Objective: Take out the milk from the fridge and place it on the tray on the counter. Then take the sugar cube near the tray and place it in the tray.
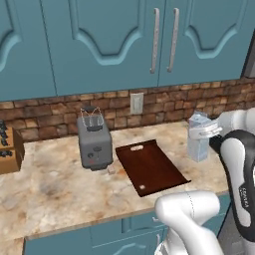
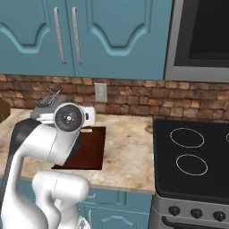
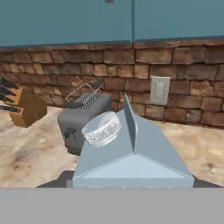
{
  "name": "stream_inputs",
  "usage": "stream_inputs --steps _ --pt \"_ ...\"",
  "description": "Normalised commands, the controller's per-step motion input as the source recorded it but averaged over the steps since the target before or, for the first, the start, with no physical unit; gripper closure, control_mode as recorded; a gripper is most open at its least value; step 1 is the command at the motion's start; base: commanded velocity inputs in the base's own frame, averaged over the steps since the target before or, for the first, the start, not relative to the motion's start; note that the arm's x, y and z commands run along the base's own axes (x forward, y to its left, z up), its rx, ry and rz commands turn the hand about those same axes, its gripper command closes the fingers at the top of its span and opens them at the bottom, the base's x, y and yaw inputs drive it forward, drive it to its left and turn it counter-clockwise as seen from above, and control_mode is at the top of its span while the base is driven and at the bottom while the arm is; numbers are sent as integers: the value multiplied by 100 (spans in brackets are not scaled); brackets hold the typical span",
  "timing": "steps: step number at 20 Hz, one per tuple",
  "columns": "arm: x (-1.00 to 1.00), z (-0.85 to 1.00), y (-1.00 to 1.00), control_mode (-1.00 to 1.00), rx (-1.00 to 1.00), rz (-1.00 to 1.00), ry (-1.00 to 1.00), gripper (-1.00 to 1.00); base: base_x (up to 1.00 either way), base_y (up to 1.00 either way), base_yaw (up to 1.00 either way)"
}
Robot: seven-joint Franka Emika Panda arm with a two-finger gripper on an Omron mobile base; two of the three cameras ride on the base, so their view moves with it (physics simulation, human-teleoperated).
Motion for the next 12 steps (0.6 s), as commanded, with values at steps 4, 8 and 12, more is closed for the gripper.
stream_inputs --steps 4,8,12 --pt "61 -87 -6 -100 12 44 -6 100 0 0 0" --pt "81 -47 -1 -100 4 26 -1 100 0 0 0" --pt "89 -57 0 -100 0 21 0 100 0 0 0"
